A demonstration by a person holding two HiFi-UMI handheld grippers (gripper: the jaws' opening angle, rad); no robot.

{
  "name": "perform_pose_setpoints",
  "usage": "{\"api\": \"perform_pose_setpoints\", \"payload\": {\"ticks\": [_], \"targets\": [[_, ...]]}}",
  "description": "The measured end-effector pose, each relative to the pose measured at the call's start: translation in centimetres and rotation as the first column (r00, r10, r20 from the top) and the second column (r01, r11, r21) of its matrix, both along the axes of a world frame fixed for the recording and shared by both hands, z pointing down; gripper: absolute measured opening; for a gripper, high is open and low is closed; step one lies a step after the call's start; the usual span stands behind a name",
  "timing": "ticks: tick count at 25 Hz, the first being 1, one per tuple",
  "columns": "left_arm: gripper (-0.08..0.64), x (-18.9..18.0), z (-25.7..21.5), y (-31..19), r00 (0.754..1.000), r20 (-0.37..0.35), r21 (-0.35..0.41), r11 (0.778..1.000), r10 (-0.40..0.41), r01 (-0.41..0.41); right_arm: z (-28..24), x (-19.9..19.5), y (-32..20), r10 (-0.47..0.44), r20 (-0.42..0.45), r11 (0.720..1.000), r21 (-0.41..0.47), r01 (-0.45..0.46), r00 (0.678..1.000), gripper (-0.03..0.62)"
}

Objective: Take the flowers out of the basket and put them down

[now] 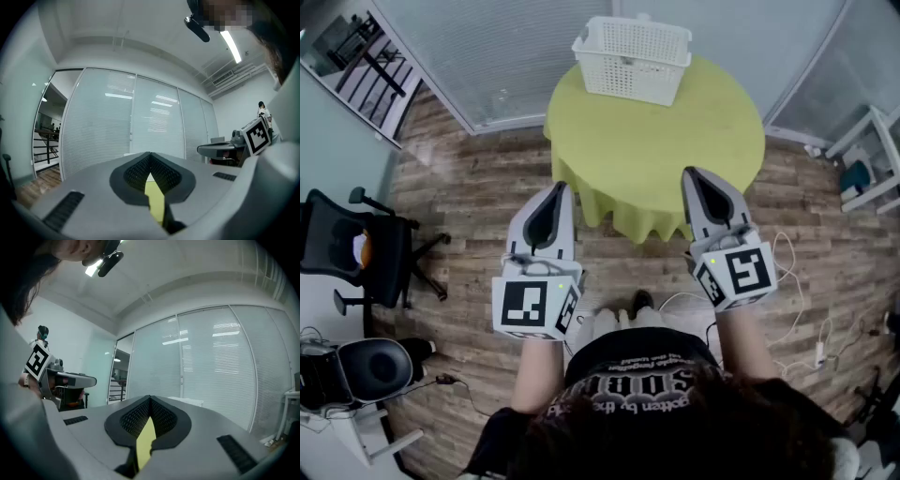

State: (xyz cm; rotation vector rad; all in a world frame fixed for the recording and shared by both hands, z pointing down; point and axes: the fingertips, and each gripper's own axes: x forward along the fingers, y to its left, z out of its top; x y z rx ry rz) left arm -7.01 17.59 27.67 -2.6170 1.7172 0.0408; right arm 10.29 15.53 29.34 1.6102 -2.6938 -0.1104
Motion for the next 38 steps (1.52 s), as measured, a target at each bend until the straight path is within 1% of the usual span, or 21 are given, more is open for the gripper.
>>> {"api": "perform_pose_setpoints", "payload": {"ticks": [10,16,24,29,33,38], "targets": [[0.003,1.5,0.1,-1.4,1.0,0.002,-0.003,1.0,0.003,-0.003,0.0,1.4,-1.2,0.001,0.001,1.0,0.0,-0.001,1.0,0.028],[0.003,2.8,0.6,-2.4,1.0,0.007,-0.011,1.0,0.005,-0.005,0.5,1.7,-2.0,-0.046,0.033,0.999,-0.014,0.047,0.998,0.029],[0.003,4.9,0.8,-4.8,1.0,0.016,-0.018,1.0,0.022,-0.022,0.9,3.0,-4.4,-0.075,0.035,0.997,-0.025,0.076,0.997,0.029],[0.003,5.3,0.9,-6.1,1.0,0.015,-0.018,1.0,-0.003,0.003,1.0,3.5,-5.9,-0.11,0.039,0.993,-0.028,0.111,0.993,0.029],[0.003,5.4,1.1,-7.3,1.0,0.012,-0.018,1.0,-0.025,0.025,1.5,3.8,-7.1,-0.134,0.025,0.99,-0.037,0.135,0.991,0.029],[0.003,5.0,1.5,-8.4,0.999,0.012,-0.026,0.999,-0.041,0.041,2.1,4.0,-8.5,-0.133,0.03,0.99,-0.049,0.134,0.991,0.029]]}}
